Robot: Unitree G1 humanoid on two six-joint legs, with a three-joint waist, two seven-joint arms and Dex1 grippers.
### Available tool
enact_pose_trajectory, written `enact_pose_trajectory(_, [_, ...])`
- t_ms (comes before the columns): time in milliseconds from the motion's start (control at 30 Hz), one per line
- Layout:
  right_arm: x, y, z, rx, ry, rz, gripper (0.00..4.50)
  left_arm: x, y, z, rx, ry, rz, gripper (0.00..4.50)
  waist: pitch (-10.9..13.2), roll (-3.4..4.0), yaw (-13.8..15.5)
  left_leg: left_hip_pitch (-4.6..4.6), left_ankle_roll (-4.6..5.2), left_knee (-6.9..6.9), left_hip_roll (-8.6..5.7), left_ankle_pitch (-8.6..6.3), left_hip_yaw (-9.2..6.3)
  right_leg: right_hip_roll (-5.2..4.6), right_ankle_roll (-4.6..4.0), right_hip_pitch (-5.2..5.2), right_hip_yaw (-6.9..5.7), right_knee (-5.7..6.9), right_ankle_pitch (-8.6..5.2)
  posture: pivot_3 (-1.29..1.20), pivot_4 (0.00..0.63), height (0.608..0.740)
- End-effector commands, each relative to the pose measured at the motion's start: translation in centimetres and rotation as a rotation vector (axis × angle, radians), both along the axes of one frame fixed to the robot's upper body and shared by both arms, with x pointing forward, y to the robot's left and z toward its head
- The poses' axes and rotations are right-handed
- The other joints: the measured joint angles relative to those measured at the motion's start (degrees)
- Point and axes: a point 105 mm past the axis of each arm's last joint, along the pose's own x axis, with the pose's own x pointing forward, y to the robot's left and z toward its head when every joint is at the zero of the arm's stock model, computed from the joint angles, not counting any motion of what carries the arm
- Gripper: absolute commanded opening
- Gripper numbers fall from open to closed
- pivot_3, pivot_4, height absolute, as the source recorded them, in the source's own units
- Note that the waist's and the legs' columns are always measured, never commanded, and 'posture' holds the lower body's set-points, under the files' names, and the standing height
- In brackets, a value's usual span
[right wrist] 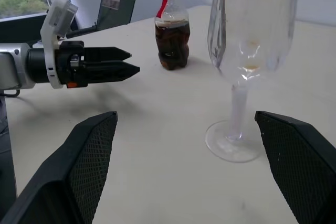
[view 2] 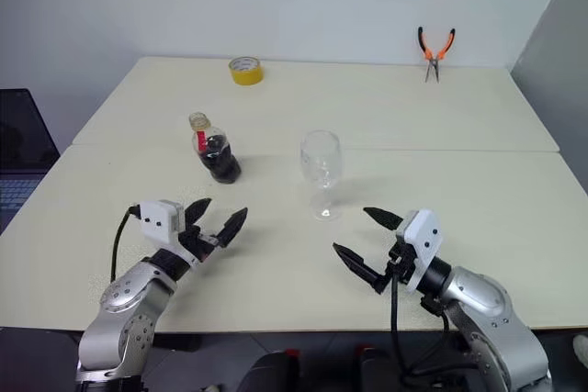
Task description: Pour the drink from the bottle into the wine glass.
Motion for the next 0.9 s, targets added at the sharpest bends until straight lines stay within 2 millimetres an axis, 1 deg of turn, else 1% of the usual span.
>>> enact_pose_trajectory(33, [-0.4,0.4,2.0,0.014,-0.070,0.023,4.48,1.3,1.4,2.3,-0.021,-0.096,0.090,4.50,-0.01,-0.02,0.20,-0.01,0.00,0.00,0.00,0.00,-0.03,0.01,0.00,0.00,-0.04,0.01,0.00,0.00,0.150,0.740])
enact_pose_trajectory(133, [-0.4,0.4,1.8,0.007,-0.060,0.022,4.48,2.3,1.5,2.9,0.031,-0.119,0.109,4.50,-0.01,-0.02,0.33,-0.02,0.00,-0.03,0.00,0.00,-0.03,0.02,0.00,0.00,-0.05,-0.03,0.00,0.00,0.150,0.740])
enact_pose_trajectory(200, [-0.5,0.5,1.8,0.006,-0.058,0.018,4.48,3.4,1.5,3.2,0.052,-0.127,0.131,4.50,-0.01,-0.02,0.50,-0.04,0.00,-0.01,-0.02,0.00,0.02,0.01,0.00,-0.01,-0.02,-0.05,0.00,0.00,0.150,0.740])
enact_pose_trajectory(333, [-0.6,0.5,1.8,0.002,-0.058,0.019,4.48,5.0,1.5,3.0,0.073,-0.105,0.158,4.50,-0.02,-0.03,0.91,-0.02,0.00,0.01,-0.01,0.00,0.01,0.01,0.00,-0.01,-0.03,-0.02,0.00,0.00,0.150,0.740])
enact_pose_trajectory(567, [-0.4,0.5,1.7,-0.009,-0.064,0.009,4.48,7.2,1.6,2.9,0.045,-0.100,0.154,4.50,-0.02,-0.04,0.94,-0.04,-0.01,0.01,-0.01,0.00,0.01,0.01,0.00,-0.02,-0.03,-0.02,0.00,0.00,0.150,0.740])
enact_pose_trajectory(700, [-0.4,0.6,1.8,-0.010,-0.069,0.009,4.48,8.0,1.8,2.9,0.024,-0.098,0.160,4.50,-0.02,-0.04,0.96,-0.03,-0.01,0.01,-0.01,0.01,0.01,0.01,0.00,-0.02,-0.04,-0.02,0.00,0.00,0.150,0.740])
enact_pose_trajectory(767, [-0.3,0.8,2.1,-0.005,-0.084,0.014,4.48,8.6,1.8,3.0,0.004,-0.090,0.151,4.50,-0.02,-0.04,0.98,-0.04,-0.01,0.01,-0.01,0.01,0.01,0.01,0.00,-0.02,-0.05,-0.02,0.00,0.00,0.150,0.740])
enact_pose_trajectory(900, [-0.6,1.3,3.0,0.011,-0.121,0.036,4.48,9.7,1.6,2.9,0.018,-0.081,0.115,4.50,-0.02,-0.05,1.00,-0.04,-0.01,0.02,-0.01,0.01,-0.01,0.01,0.00,-0.02,-0.08,-0.01,0.00,0.00,0.150,0.740])
